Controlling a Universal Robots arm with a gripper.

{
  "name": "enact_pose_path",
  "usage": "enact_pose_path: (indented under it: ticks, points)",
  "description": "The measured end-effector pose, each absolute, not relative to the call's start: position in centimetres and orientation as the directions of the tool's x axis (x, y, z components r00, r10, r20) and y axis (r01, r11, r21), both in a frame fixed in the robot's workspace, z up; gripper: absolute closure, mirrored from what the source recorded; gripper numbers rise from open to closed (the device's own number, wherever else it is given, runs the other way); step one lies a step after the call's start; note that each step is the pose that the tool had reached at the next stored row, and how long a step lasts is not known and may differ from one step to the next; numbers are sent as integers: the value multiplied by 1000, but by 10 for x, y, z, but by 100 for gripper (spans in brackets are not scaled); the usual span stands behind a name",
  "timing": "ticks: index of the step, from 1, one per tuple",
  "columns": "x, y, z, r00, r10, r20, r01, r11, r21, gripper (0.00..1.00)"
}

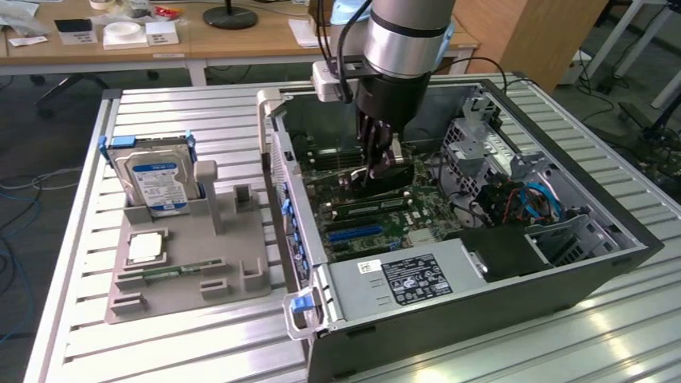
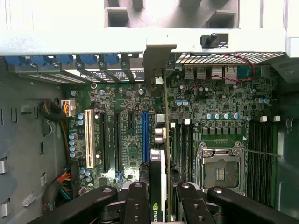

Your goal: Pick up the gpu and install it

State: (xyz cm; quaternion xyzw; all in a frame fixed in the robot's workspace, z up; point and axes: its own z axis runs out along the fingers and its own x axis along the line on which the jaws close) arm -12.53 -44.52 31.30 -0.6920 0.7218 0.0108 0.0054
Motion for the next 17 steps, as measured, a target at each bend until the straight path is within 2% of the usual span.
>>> enact_pose_path:
  ticks: [17]
  points:
    - [-114, -445, 313, -43, -999, -22, -999, 42, 18, 73]
